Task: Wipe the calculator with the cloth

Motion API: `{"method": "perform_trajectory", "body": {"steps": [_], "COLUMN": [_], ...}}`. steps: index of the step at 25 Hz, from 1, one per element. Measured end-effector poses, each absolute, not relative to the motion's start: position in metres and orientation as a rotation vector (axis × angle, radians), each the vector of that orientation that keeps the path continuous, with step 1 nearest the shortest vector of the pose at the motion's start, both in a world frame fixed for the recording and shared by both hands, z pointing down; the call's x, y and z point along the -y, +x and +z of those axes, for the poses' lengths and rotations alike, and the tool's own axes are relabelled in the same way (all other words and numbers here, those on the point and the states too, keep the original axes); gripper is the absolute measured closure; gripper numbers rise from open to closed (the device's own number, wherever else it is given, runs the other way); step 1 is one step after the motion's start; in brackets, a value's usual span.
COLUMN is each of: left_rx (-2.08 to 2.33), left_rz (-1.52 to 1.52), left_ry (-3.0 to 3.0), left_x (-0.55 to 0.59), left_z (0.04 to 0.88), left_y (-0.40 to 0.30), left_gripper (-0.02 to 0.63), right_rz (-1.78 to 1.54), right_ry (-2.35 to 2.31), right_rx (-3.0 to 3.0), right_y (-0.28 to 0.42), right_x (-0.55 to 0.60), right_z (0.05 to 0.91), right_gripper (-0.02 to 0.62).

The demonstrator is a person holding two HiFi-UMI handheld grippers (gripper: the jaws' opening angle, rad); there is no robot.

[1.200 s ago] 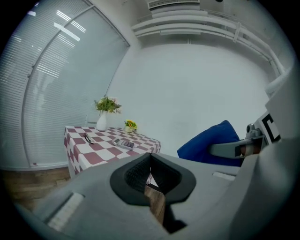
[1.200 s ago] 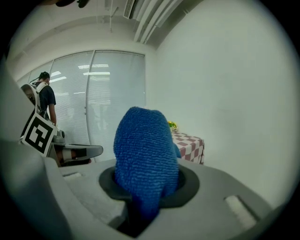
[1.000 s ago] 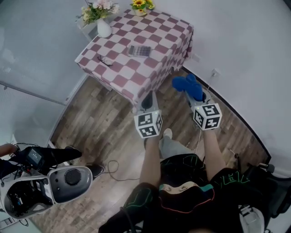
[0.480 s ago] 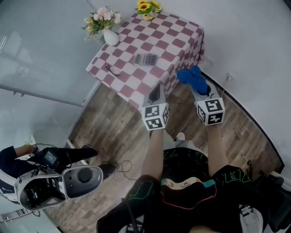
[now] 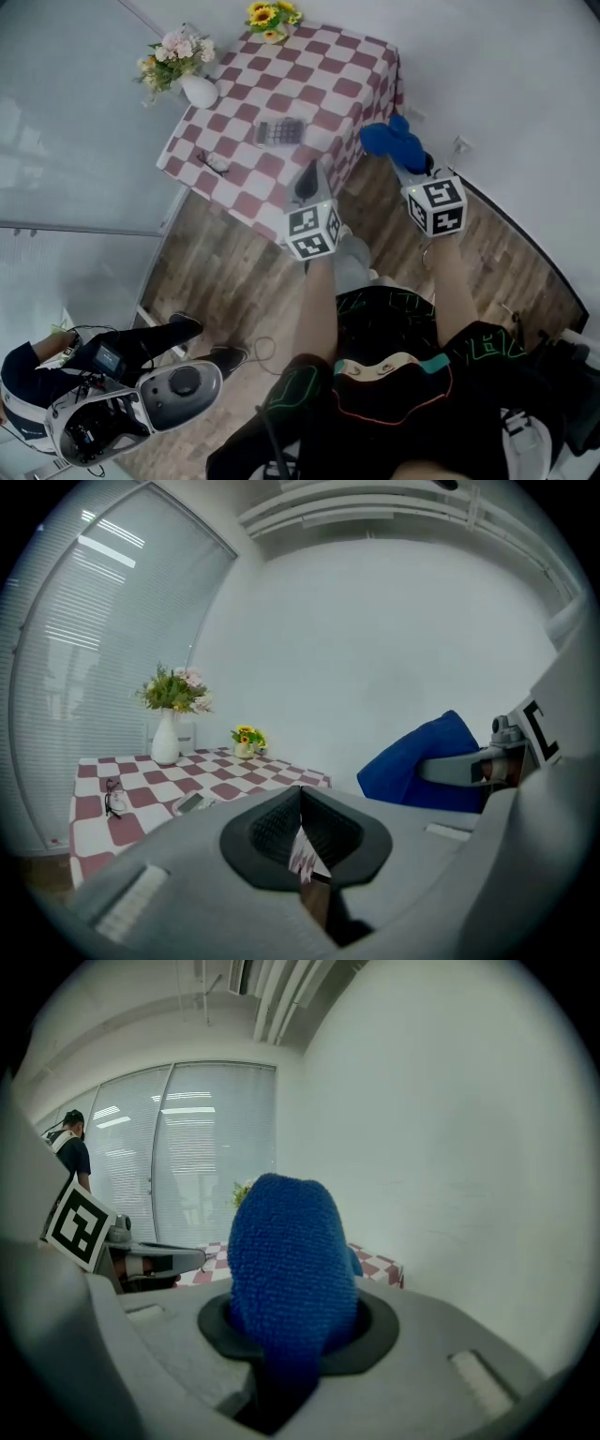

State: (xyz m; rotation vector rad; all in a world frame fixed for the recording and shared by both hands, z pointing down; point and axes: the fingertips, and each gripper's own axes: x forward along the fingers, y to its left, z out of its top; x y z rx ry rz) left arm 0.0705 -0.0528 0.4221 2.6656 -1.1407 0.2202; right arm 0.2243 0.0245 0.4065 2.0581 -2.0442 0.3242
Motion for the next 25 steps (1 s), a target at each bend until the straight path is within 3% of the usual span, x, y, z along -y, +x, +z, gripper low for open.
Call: {"method": "perform_trajectory", "body": {"steps": [10,25], "left_rx": [1.302,1.458], "left_rz": [0.288,0.281], "left_ry": [2.473,2.276], "left_x": [0.144,0.284], "left_z": [0.477,0.484], "left_y": [0.025,-0.032], "left_gripper": [0.595,0.595], "right_rz": [0.364,0.372], "right_ry": [1.772,1.49], "right_rx": [2.193,2.259], "right_y": [0.181,0.123], "right_x": [0.102,0.282], "right_z": [0.443,0.446], "right_gripper": [0.483,0.483]}}
